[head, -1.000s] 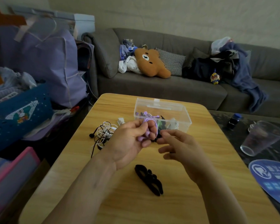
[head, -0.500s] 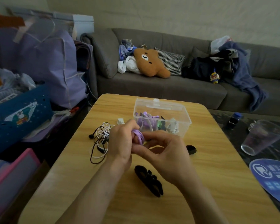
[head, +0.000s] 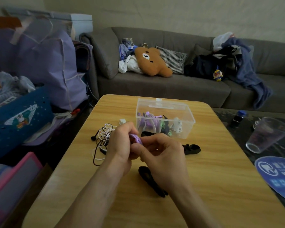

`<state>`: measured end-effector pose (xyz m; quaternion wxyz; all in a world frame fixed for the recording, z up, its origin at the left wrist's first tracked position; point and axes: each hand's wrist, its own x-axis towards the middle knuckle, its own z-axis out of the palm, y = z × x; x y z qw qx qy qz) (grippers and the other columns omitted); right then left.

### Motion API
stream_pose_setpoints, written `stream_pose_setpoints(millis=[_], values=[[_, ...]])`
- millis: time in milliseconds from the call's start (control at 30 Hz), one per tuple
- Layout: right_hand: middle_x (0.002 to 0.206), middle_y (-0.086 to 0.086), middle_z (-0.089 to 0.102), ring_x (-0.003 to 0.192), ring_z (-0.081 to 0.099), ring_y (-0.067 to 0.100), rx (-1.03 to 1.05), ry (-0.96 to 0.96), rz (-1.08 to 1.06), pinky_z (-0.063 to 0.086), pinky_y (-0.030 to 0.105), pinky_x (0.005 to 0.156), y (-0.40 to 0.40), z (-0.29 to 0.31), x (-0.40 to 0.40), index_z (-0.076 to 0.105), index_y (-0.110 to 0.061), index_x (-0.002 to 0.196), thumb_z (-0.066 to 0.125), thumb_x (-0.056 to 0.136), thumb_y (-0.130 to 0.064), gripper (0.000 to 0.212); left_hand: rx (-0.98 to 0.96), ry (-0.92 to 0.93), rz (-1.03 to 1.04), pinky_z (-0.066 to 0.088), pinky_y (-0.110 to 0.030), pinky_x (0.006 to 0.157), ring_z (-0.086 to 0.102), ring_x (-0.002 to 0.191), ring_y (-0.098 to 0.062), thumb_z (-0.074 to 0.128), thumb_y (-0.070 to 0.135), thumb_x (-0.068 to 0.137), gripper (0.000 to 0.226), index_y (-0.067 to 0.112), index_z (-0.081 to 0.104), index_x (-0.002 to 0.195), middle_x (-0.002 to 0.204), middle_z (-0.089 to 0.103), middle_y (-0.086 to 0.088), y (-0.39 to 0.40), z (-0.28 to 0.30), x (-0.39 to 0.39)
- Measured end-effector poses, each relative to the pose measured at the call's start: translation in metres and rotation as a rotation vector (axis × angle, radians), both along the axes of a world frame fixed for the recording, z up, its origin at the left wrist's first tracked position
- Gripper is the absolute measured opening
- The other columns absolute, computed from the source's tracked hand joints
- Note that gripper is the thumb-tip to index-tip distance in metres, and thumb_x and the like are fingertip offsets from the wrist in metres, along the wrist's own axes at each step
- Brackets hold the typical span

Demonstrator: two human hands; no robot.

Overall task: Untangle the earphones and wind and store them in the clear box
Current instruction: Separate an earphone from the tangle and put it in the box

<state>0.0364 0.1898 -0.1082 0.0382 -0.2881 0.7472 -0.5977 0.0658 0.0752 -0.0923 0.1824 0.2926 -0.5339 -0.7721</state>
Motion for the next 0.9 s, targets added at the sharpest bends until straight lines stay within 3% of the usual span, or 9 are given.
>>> stream_pose_setpoints(millis=[133,267,333,400,500,600,700,767,900], values=[[0.076,-0.009,0.072,0.068,0.067,0.011,0.120,0.021,0.043,0.058,0.031,0.062,0.001,0.002,0.001,0.071,-0.030,0.087,0.083,0.080,-0.034,0.014,0.026,-0.058,-0.075,0.036,-0.032,0.061,0.046,0.061,-0.021,0.049,0.016,0.068,0.030,0.023,0.043,0.039,0.051,0.045,0.000,0.000,-0.001,0.000],[0.082,-0.009,0.072,0.071,0.067,0.008,0.219,-0.014,0.117,0.058,0.028,0.067,0.006,0.011,-0.009,0.066,-0.033,0.096,0.073,0.087,-0.036,0.012,-0.003,0.008,-0.026,0.047,-0.037,0.067,0.059,0.075,-0.027,0.060,0.015,0.084,0.012,0.004,0.062,0.080,0.077,0.060,-0.015,0.004,-0.001,-0.003],[0.080,-0.006,0.073,0.070,0.068,0.010,0.182,-0.057,0.121,0.060,0.030,0.070,0.011,0.015,-0.014,0.067,-0.026,0.096,0.071,0.089,-0.034,0.011,0.055,0.074,-0.012,0.047,-0.036,0.067,0.059,0.079,-0.028,0.068,0.025,0.088,0.033,-0.002,0.064,0.107,0.087,0.064,-0.017,0.008,0.000,-0.003],[0.082,0.000,0.073,0.072,0.070,0.015,0.092,-0.140,0.086,0.060,0.035,0.073,0.015,0.016,-0.021,0.068,-0.019,0.098,0.068,0.090,-0.031,0.014,0.110,0.175,-0.051,0.045,-0.033,0.064,0.057,0.081,-0.029,0.073,0.034,0.079,0.054,-0.003,0.059,0.115,0.093,0.066,-0.017,0.009,0.003,-0.003],[0.085,0.006,0.075,0.075,0.070,0.020,-0.068,-0.267,0.035,0.057,0.031,0.070,0.022,0.016,-0.030,0.069,-0.012,0.102,0.064,0.094,-0.026,0.017,0.117,0.356,-0.147,0.046,-0.025,0.056,0.053,0.071,-0.025,0.080,0.014,0.075,0.041,0.001,0.058,0.108,0.101,0.065,-0.021,0.013,0.005,-0.005],[0.077,0.000,0.073,0.066,0.067,0.011,-0.126,-0.264,-0.049,0.051,0.018,0.058,0.030,0.022,-0.037,0.071,-0.013,0.098,0.064,0.094,-0.024,0.014,-0.261,0.306,-0.104,0.057,-0.028,0.081,0.068,0.096,-0.024,0.074,-0.005,0.081,0.029,0.000,0.061,0.106,0.109,0.070,-0.014,0.016,0.000,-0.007],[0.078,0.001,0.073,0.069,0.068,0.013,-0.091,-0.244,-0.136,0.057,0.025,0.066,0.045,0.028,-0.050,0.070,-0.017,0.097,0.065,0.093,-0.024,0.010,-0.557,0.238,-0.152,0.055,-0.027,0.090,0.068,0.101,-0.011,0.069,-0.002,0.087,0.024,0.007,0.064,0.108,0.108,0.071,-0.006,0.007,0.000,-0.004],[0.079,0.001,0.074,0.071,0.070,0.015,0.062,-0.217,-0.153,0.060,0.029,0.069,0.055,0.029,-0.060,0.069,-0.021,0.095,0.066,0.093,-0.024,0.005,-0.736,0.140,-0.354,0.055,-0.026,0.088,0.066,0.099,-0.005,0.066,0.000,0.090,0.027,0.015,0.065,0.111,0.106,0.071,0.003,0.001,0.002,0.002],[0.073,0.001,0.073,0.059,0.069,0.010,0.455,-0.186,-0.124,0.060,0.031,0.063,0.066,0.022,-0.074,0.067,-0.020,0.096,0.063,0.097,-0.022,0.005,-1.154,-0.335,-0.902,0.048,-0.027,0.097,0.053,0.114,-0.003,0.072,0.029,0.088,0.050,0.040,0.052,0.133,0.124,0.055,0.018,-0.001,-0.003,0.014]])
